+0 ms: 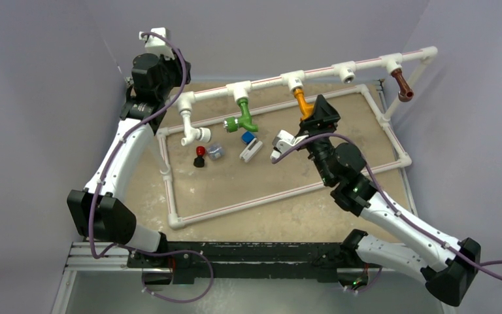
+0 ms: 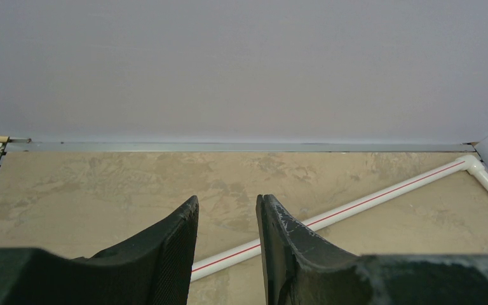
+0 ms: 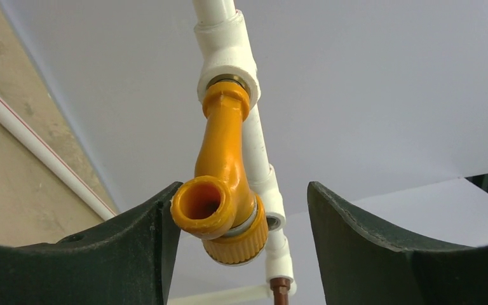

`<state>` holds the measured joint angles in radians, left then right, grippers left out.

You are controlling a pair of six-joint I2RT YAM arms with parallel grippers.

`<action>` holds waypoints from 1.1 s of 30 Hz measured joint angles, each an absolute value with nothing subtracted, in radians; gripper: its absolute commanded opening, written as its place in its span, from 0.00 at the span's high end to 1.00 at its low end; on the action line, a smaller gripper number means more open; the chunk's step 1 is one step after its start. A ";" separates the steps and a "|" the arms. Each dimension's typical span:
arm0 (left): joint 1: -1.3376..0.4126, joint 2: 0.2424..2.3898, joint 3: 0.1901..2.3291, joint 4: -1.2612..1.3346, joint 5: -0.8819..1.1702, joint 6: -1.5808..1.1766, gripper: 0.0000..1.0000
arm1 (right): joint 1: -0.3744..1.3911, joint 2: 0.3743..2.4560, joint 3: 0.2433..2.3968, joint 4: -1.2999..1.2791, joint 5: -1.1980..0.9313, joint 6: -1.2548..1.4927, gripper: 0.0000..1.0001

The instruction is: Install the water faucets

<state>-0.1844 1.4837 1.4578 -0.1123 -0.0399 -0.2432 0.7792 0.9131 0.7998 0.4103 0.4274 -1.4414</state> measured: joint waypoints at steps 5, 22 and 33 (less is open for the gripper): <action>-0.184 1.484 1.458 -0.112 -0.040 -0.244 0.62 | 0.779 0.930 0.800 0.432 0.441 -1.454 0.43; -0.184 1.484 1.459 -0.112 -0.038 -0.244 0.62 | 0.804 0.991 0.802 0.501 0.521 -1.354 1.00; -0.183 1.484 1.460 -0.114 -0.037 -0.244 0.62 | 0.817 0.986 0.802 0.521 0.536 -0.816 1.00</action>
<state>-0.1829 1.4837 1.4597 -0.1139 -0.0372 -0.2436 0.8169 0.9859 0.8021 0.5205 0.5362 -0.8158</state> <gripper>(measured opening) 0.378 0.401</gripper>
